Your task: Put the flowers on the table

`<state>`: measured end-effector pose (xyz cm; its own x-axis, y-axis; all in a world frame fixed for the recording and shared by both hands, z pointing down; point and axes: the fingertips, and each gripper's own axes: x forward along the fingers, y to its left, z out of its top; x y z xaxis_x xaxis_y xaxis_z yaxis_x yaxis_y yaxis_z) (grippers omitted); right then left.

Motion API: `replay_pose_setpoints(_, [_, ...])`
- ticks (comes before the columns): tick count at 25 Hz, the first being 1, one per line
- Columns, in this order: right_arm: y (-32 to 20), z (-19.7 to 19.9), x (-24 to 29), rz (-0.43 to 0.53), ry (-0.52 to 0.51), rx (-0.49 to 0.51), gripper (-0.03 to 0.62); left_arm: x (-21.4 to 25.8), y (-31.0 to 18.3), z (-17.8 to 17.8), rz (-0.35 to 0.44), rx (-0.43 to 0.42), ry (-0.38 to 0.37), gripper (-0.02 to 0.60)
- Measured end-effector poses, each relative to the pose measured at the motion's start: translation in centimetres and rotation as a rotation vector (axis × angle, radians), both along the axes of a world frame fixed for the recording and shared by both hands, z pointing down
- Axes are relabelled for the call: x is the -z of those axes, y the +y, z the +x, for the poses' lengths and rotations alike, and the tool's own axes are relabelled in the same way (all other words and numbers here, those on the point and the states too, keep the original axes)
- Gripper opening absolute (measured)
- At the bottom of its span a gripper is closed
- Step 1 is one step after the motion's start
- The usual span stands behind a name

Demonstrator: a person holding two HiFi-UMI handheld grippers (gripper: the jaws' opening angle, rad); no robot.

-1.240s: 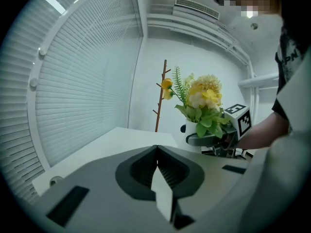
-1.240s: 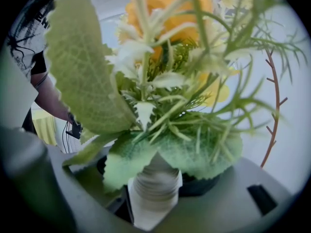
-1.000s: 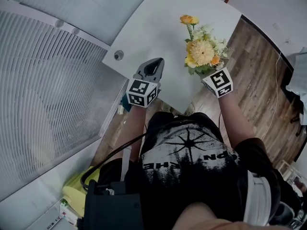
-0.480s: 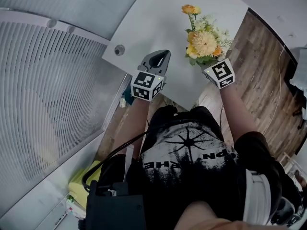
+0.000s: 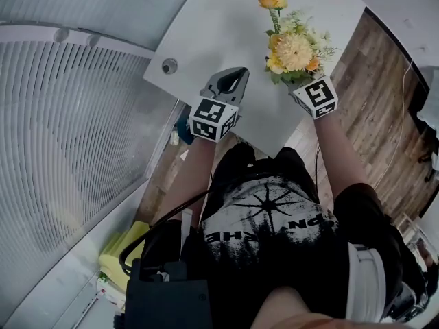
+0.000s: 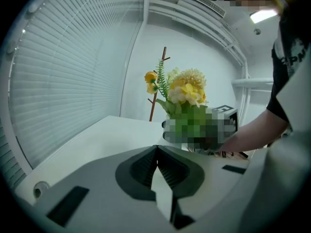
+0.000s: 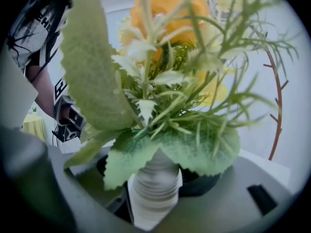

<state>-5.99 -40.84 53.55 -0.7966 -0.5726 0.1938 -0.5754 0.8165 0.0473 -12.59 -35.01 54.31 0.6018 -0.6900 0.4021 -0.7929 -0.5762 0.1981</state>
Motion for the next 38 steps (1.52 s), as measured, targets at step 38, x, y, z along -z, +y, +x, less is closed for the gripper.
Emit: replay_pose_setpoints(38, [2.7,3.5,-1.8,-0.118,0.03,-0.033,0.295,0.4,1.7,0.9,0.001,0.043,0.041,0.012])
